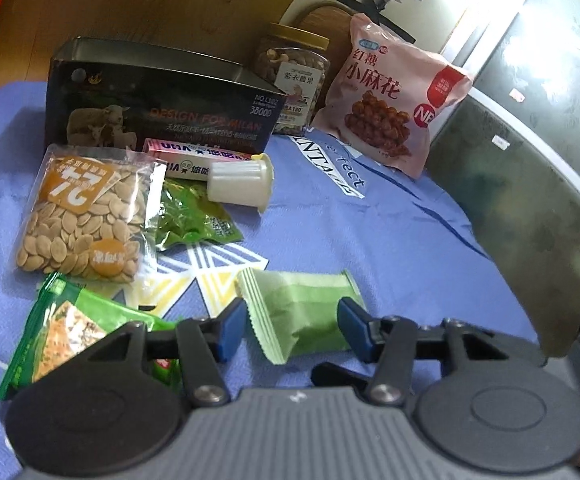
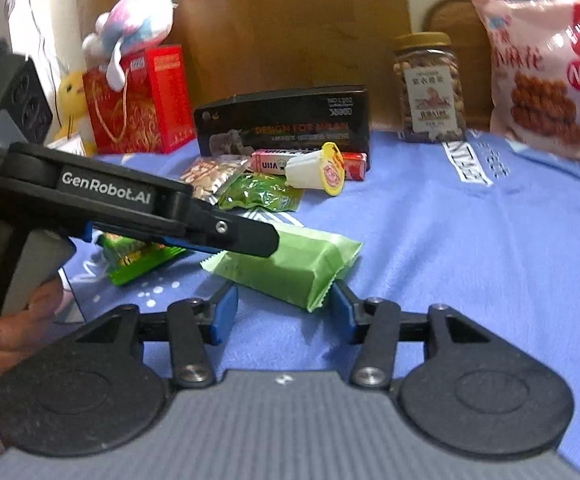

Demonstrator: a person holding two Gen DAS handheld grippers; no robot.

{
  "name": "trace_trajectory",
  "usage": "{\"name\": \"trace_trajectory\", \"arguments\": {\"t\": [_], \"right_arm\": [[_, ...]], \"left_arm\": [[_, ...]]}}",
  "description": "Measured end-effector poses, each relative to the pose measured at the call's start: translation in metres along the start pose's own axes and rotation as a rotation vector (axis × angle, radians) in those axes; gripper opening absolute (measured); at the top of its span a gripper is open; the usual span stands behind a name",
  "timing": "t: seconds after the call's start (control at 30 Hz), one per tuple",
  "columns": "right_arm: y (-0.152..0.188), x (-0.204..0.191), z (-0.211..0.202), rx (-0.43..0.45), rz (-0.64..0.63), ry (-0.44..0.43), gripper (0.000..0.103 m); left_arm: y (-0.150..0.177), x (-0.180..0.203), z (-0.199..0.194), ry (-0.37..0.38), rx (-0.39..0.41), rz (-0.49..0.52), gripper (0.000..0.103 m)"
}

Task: Organize snacks
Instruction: 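Carry the green cake into the tin box and release it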

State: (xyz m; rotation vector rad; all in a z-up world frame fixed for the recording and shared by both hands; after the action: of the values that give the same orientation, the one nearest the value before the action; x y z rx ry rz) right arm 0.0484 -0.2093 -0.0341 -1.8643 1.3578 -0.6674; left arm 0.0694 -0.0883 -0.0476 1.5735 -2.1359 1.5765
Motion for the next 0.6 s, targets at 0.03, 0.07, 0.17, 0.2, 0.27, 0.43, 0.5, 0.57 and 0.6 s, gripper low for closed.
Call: {"name": "trace_trajectory", "arguments": {"t": [0.03, 0.07, 0.17, 0.2, 0.27, 0.43, 0.5, 0.57, 0.6], "right_arm": [[0.0, -0.002, 0.001, 0.008, -0.014, 0.008, 0.055], [0.001, -0.002, 0.002, 0.015, -0.021, 0.015, 0.054], [0.001, 0.002, 0.002, 0.018, -0.003, 0.029, 0.046], [0.001, 0.005, 0.002, 0.016, 0.015, 0.029, 0.041], [0.0, 0.01, 0.001, 0.011, 0.054, 0.018, 0.036], [-0.001, 0.01, -0.003, 0.016, 0.08, 0.01, 0.033], [-0.009, 0.011, -0.007, 0.03, 0.101, 0.007, 0.033], [-0.025, 0.014, -0.013, 0.075, 0.114, 0.006, 0.033], [-0.035, 0.016, -0.014, 0.102, 0.117, 0.004, 0.033]], "left_arm": [[0.001, 0.001, 0.001, 0.005, -0.005, 0.003, 0.047], [0.003, 0.003, 0.003, 0.028, -0.013, -0.005, 0.045], [0.005, 0.002, 0.003, 0.03, -0.007, 0.004, 0.045], [0.005, 0.002, 0.002, 0.033, -0.005, 0.001, 0.045], [0.004, 0.001, 0.001, 0.033, -0.005, -0.008, 0.045], [-0.004, 0.011, -0.005, 0.049, 0.011, 0.013, 0.044], [-0.014, 0.019, -0.01, 0.062, 0.029, 0.024, 0.044], [-0.031, 0.028, -0.017, 0.068, 0.053, 0.051, 0.044], [-0.042, 0.033, -0.021, 0.068, 0.07, 0.075, 0.044]]}}
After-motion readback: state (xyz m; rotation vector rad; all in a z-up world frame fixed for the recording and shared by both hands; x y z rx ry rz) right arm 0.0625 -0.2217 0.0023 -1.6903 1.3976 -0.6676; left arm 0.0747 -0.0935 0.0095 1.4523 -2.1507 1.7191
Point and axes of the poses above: each gripper's, at about its wrist camera, not at the fingertips, and z roughly the way its jaws point, x to its right, y to its underside, the point moved 10 cm from there along z, roughly the way its jaws point, and after that the axes turned 14 degrees about y, right-handed, at the moved point
